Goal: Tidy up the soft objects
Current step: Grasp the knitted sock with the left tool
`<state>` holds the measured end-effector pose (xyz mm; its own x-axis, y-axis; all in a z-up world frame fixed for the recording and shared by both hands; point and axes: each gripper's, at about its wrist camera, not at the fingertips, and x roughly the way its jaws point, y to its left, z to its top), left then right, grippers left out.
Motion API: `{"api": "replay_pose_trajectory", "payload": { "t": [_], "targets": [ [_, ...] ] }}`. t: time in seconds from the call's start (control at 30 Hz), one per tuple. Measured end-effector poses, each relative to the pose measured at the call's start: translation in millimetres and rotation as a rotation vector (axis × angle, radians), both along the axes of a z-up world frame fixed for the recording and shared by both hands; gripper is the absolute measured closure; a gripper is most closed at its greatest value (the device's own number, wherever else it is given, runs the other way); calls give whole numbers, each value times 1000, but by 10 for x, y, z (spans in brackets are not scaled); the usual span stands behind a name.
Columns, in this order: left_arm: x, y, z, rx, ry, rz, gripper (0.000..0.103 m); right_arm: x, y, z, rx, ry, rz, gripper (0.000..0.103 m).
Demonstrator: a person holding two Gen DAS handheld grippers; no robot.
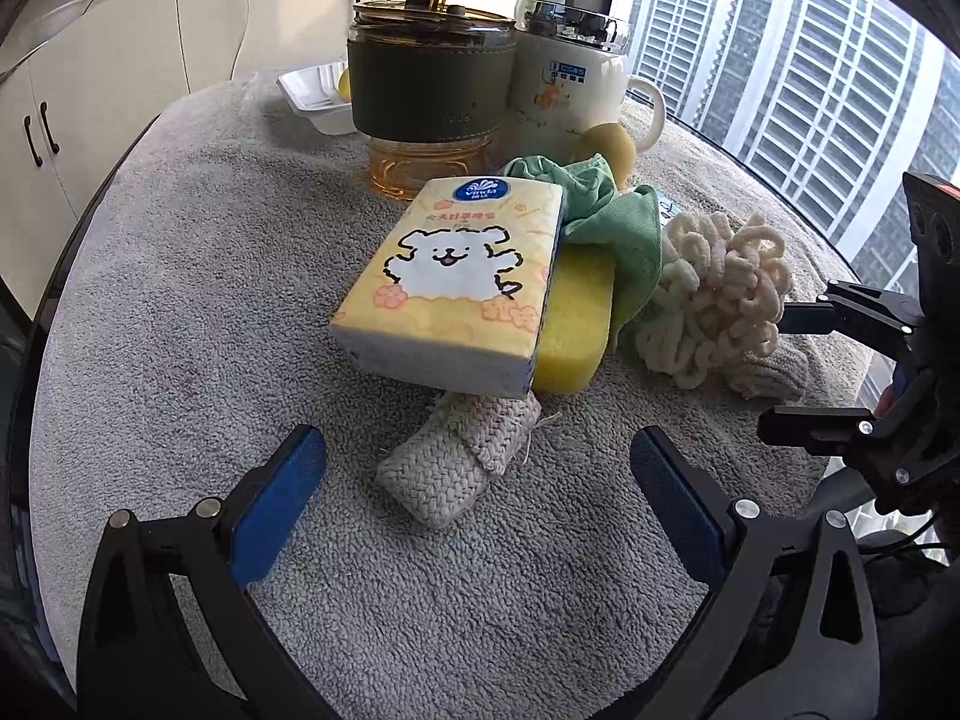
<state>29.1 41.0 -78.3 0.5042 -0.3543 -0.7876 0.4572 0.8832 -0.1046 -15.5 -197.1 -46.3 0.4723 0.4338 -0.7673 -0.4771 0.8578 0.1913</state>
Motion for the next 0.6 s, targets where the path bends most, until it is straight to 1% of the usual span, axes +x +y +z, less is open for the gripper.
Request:
{"api": "replay_pose_trajectory", "payload": {
  "t": [0.03,0.1,0.17,0.2,0.27,0.4,0.6],
  "targets": [
    [15,-8,-6,4,0,-5,4,2,3,-2,-6,-3,4,21],
    [37,-21,2,24,-13,-11,13,1,11,1,-17,-9,9,24],
    [57,-8,14,37,-18,-16,26,2,11,6,-19,-10,12,27],
    [67,7,19,36,-19,-17,29,7,5,7,-21,-12,14,28],
    [86,47,32,31,-19,-20,40,14,4,4,-28,-16,15,31],
    [59,77,41,26,-22,-44,44,-8,29,-2,-50,-29,26,33],
    [-26,47,20,70,-45,-74,46,-15,77,-8,-74,-42,45,35]
  ]
}}
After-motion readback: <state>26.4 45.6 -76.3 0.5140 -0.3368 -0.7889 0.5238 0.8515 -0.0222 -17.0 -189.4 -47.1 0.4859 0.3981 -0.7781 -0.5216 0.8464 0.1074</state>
